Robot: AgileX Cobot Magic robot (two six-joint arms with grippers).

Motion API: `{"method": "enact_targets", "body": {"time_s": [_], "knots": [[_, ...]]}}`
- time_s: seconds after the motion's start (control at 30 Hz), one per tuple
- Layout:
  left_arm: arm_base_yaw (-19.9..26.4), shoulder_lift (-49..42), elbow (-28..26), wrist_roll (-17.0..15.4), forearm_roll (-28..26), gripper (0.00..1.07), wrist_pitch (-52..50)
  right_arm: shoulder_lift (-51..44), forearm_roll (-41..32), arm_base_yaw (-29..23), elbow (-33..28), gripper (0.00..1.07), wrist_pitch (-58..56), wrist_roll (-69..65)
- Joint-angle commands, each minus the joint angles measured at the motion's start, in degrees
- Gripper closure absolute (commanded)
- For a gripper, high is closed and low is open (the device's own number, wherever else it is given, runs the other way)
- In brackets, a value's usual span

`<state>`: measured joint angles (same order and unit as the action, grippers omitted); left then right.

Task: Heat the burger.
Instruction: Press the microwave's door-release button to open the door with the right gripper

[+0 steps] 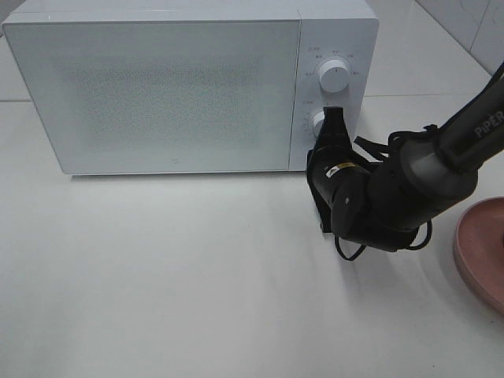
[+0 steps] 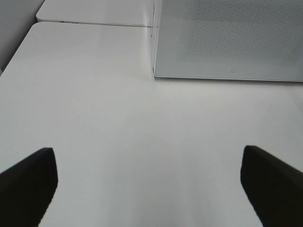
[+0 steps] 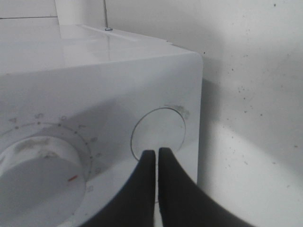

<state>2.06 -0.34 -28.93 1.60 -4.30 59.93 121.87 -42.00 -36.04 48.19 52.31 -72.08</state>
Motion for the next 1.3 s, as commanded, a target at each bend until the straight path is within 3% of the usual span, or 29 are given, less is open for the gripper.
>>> {"method": "enact_targets", "body": {"time_s": [0.03,1.3], "knots": [[-0.34,-1.15,0.11,-0.4,-0.23,0.09,-0.57,0.52,-1.32,0.34,0.69,1.07,0.11,0.06],[-0.34,-1.15,0.11,-0.4,-0.23,0.09,-0.57,3.32,0.0,2.81,9.05,1.07,8.37,3.84]]}}
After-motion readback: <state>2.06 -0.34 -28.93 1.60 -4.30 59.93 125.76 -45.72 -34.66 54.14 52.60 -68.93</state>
